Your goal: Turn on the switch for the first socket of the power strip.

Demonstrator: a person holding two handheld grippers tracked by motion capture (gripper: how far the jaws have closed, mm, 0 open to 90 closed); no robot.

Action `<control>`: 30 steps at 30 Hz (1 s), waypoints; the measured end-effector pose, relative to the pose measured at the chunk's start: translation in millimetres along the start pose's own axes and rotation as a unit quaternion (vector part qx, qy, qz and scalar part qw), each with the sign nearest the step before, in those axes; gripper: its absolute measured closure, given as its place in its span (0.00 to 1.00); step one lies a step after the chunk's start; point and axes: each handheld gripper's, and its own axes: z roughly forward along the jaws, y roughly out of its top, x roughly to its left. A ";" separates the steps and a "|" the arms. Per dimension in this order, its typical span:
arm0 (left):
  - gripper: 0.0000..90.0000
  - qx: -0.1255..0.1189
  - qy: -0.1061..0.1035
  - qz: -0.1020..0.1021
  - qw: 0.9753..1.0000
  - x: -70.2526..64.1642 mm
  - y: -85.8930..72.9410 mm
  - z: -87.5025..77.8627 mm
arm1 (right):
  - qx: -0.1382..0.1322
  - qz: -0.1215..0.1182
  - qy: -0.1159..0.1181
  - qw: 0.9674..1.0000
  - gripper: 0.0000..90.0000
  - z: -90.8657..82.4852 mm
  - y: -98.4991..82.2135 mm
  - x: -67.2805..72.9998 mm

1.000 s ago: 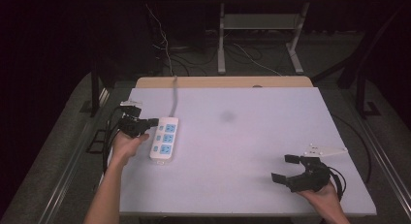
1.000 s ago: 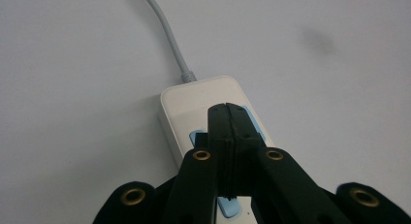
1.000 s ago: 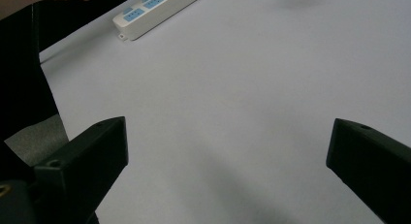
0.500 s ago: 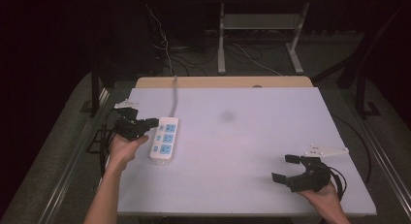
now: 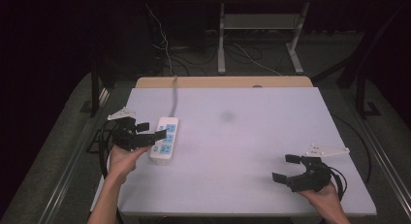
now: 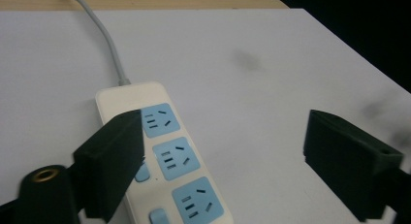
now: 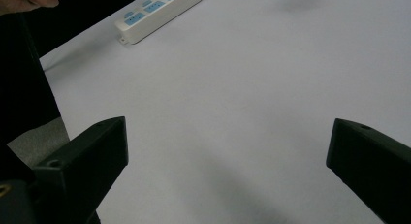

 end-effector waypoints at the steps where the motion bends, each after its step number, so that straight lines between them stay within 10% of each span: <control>1: 0.10 0.000 0.001 0.002 1.000 -2.4 -1.8 -0.5 | 0.000 0.000 0.000 1.000 0.01 -0.2 0.0 0.0; 30: 0.00 0.017 -0.051 0.052 0.997 -47.2 -76.0 15.4 | 0.001 -0.005 0.006 1.000 0.01 -1.0 -0.6 2.7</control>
